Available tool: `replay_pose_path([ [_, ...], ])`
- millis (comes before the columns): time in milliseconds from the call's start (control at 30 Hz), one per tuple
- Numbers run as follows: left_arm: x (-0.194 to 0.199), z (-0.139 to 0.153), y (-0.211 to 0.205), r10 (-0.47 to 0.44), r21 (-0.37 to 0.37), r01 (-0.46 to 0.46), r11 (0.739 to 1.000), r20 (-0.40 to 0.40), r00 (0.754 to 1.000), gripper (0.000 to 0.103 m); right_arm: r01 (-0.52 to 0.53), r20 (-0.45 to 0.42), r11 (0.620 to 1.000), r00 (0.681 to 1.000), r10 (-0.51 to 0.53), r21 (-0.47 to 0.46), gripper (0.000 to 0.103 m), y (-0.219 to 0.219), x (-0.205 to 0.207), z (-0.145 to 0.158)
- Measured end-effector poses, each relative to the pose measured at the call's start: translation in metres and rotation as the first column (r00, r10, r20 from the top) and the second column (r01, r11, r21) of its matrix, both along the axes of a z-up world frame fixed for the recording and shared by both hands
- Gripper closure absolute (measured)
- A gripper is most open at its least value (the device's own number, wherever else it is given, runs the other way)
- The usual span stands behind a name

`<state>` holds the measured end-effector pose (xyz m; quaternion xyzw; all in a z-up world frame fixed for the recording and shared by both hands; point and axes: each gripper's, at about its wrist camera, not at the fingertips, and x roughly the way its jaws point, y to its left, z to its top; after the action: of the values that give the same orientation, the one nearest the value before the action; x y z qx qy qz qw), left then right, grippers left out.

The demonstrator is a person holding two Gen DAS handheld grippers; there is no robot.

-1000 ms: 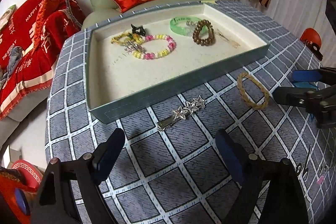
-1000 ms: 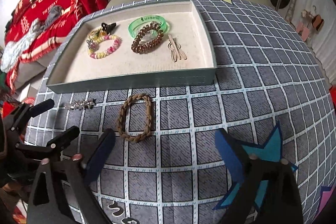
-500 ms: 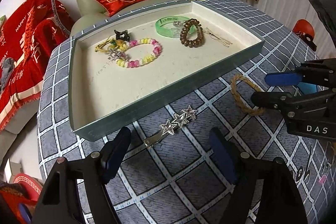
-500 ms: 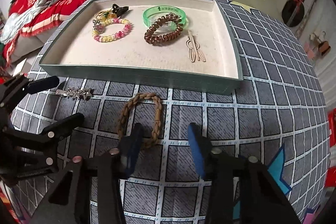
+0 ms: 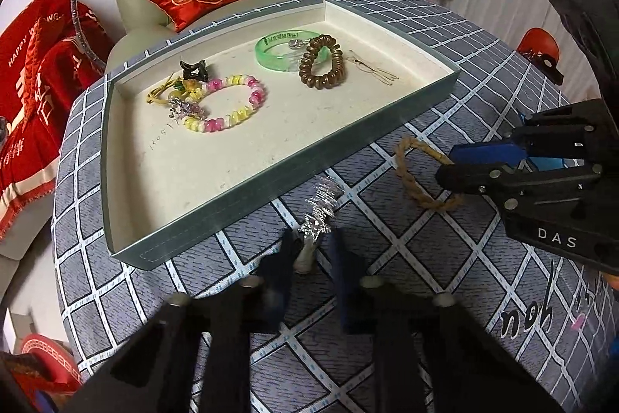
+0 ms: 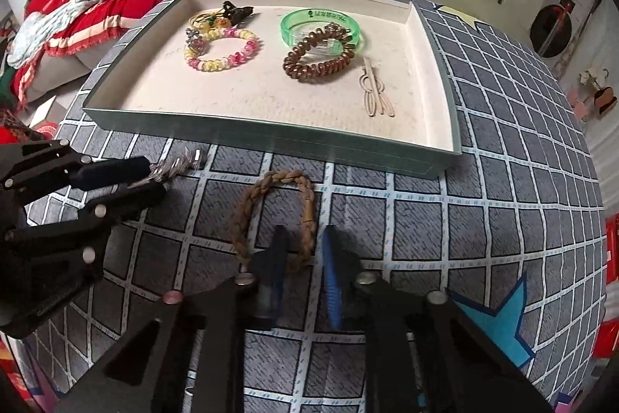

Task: Organize jewelry
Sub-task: 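Grasp the silver star hair clip with the left tool while the right tool grasps the brown braided bracelet, then carry the star clip and braided bracelet over the white tray with both tools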

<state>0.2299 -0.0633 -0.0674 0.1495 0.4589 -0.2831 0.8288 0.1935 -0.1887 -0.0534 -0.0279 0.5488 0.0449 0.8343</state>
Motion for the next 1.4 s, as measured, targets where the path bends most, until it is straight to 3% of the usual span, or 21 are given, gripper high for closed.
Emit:
replay_pose_path([
  [33,0.0,0.0,0.0,0.004,0.0,-0.004,1.0,0.002,1.0,0.077,-0.003,0.0,1.0,1.0,0.003,-0.003,0.096,0.001,-0.001,0.0],
  [267,-0.008,0.004,0.006,0.058,-0.033,-0.057,0.998,0.019,0.998,0.077,0.017,0.013,0.999,1.0,-0.018,0.032,0.096,-0.004,-0.009,0.003],
  [867,-0.021,0.058,0.031,0.141,-0.159,-0.126,0.979,0.091,0.986,0.077,0.039,0.135,0.988,0.989,-0.06,0.147,0.096,-0.025,-0.026,0.066],
  [1133,-0.004,0.077,0.038,0.192,-0.178,-0.168,0.97,0.127,0.973,0.077,0.047,0.187,0.981,0.979,-0.083,0.189,0.096,-0.025,-0.003,0.092],
  [1400,0.029,0.075,0.041,0.265,-0.168,-0.243,0.955,0.123,0.957,0.077,0.048,0.172,0.974,0.981,-0.087,0.222,0.096,-0.017,0.036,0.087],
])
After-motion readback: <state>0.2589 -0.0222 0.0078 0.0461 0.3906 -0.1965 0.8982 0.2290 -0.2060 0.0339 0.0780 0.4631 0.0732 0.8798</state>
